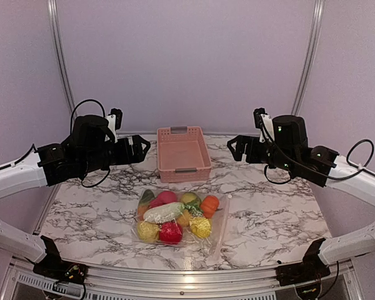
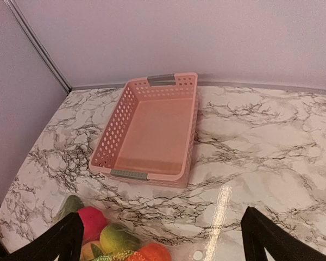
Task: Open the zip-top bag and remove the fake food
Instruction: Pick up the zipper food storage bag at the center of the board.
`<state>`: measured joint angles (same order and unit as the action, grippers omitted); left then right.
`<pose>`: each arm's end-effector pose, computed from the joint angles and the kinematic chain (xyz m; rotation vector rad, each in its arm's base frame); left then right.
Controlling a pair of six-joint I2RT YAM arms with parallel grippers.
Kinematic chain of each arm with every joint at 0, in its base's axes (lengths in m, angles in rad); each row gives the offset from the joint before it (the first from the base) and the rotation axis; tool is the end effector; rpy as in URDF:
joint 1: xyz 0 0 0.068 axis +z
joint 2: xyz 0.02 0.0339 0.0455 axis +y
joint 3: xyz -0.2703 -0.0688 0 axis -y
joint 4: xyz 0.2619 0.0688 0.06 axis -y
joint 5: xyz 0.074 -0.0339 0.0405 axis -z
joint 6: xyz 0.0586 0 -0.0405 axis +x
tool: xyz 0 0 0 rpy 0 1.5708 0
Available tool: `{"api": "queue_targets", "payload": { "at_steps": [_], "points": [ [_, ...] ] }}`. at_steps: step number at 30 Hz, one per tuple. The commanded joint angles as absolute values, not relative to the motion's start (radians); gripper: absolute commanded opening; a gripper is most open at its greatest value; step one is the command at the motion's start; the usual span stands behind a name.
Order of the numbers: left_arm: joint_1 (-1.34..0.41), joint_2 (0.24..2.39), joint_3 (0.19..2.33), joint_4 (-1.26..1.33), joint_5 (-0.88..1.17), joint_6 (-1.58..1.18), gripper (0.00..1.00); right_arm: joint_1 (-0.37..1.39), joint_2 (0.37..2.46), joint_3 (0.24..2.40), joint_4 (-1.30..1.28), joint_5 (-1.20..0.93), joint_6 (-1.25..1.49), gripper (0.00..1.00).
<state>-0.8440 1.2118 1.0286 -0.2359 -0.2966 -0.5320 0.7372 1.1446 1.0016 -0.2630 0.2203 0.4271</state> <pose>0.2203 -0.2220 0.3249 0.1197 2.0166 -0.5969 0.2282 0.1899 0.3299 -0.1650 1.9998 0.5398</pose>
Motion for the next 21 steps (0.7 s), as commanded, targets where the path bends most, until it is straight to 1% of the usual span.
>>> {"api": "queue_targets", "payload": {
  "at_steps": [1, 10, 18, 21],
  "points": [
    [-0.847, 1.226, 1.025, -0.212, -0.292, -0.531, 0.99, 0.743, 1.122, 0.991, -0.275, 0.242, 0.439, 0.99],
    [-0.846, 1.229, 1.020, -0.216, -0.281, -0.545, 0.99, 0.744, 1.124, 0.962, -0.281, 0.244, 0.459, 0.99],
    [-0.848, 1.224, 0.979, -0.206, -0.244, -0.582, 0.99, 0.745, 1.134, 0.888, -0.252, 0.152, 0.516, 0.99],
    [-0.857, 1.219, 0.951, -0.207, -0.224, -0.624, 0.99, 0.745, 1.134, 0.841, -0.230, 0.111, 0.560, 0.95]
  ]
}}
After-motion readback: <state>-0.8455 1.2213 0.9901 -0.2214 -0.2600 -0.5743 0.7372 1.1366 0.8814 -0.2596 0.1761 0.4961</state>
